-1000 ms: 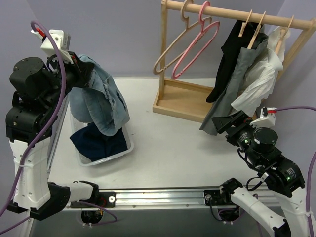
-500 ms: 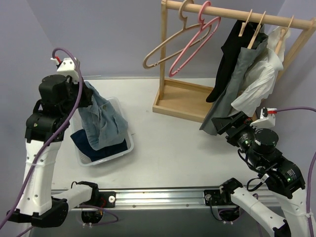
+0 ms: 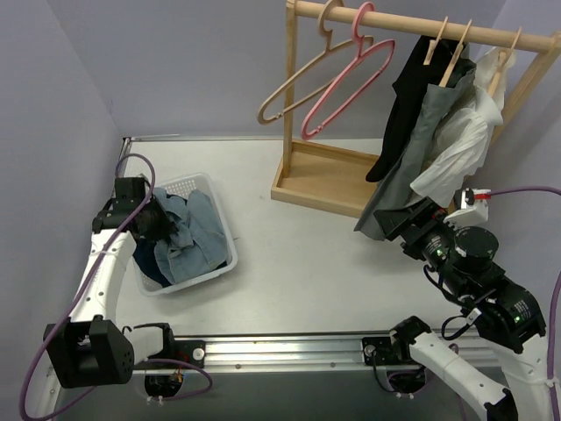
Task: Remove the skirt from the hanger
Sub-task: Place the skirt in the bin.
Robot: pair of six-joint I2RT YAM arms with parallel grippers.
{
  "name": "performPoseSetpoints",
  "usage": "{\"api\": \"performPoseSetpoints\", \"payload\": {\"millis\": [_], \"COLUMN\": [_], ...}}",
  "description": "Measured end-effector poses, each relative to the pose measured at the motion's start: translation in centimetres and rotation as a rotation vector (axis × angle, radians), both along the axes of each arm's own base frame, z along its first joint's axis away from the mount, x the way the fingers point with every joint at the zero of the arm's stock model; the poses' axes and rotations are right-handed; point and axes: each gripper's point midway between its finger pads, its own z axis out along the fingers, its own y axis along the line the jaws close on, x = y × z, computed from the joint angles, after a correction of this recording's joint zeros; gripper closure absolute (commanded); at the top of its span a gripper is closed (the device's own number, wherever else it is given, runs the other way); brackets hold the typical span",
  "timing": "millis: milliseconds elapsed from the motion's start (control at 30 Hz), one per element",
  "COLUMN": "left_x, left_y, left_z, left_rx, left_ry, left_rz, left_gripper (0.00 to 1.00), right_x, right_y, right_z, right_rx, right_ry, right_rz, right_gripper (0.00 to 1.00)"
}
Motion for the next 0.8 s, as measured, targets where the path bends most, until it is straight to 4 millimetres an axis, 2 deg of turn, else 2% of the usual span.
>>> {"api": "performPoseSetpoints", "payload": {"millis": [67,133,267,367,433,500,633,700,800], "left_x": [-0.8,-1.4,-1.0,-0.3,-0.1,-0.4,-0.4,-0.4,-0.5], "left_y": [-0.5,-0.6,-0.7,-1.7,-2.6,-3.3,-4.2,-4.6,-4.8], "left_z": [-2.2,-3.4,-2.9,-1.5,-0.9,-0.5,1.1,1.9,3.0], "left_rx": [-0.058,-0.100,-0.160,-0.239,-0.295,-0.339,-0.392,-0.408,-0.420], "left_ry": [0.046,0.074,0.039,-0.038,-0.080,-0.101,-0.153,-0.181,-0.216], "left_rz": [0.013,0.036,0.054,0.019,0.000,-0.014,-0.040,-0.055,-0.065], "left_gripper": [0.98,0.98,0.97,0.71,0.56,0.49,0.47,0.43,0.30], "right_x": [0.3,0.9,2.4,4.2,5.2,6.1,8.2,9.2,10.7], "right_y": [0.2,0.5,1.2,1.7,1.8,1.5,0.7,0.1,-0.8], "right_z": [1.2,3.2,8.5,13.0,14.9,16.1,17.9,19.1,19.9], "right_rx": [-0.005,-0.008,-0.016,-0.036,-0.052,-0.077,-0.149,-0.182,-0.237], "right_ry": [-0.006,-0.025,-0.092,-0.161,-0.196,-0.221,-0.236,-0.252,-0.252], "right_rz": [0.005,0.011,0.018,0.012,-0.003,-0.033,-0.113,-0.161,-0.234], "right_gripper": [0.19,0.19,0.19,0.19,0.19,0.19,0.19,0.19,0.20]}}
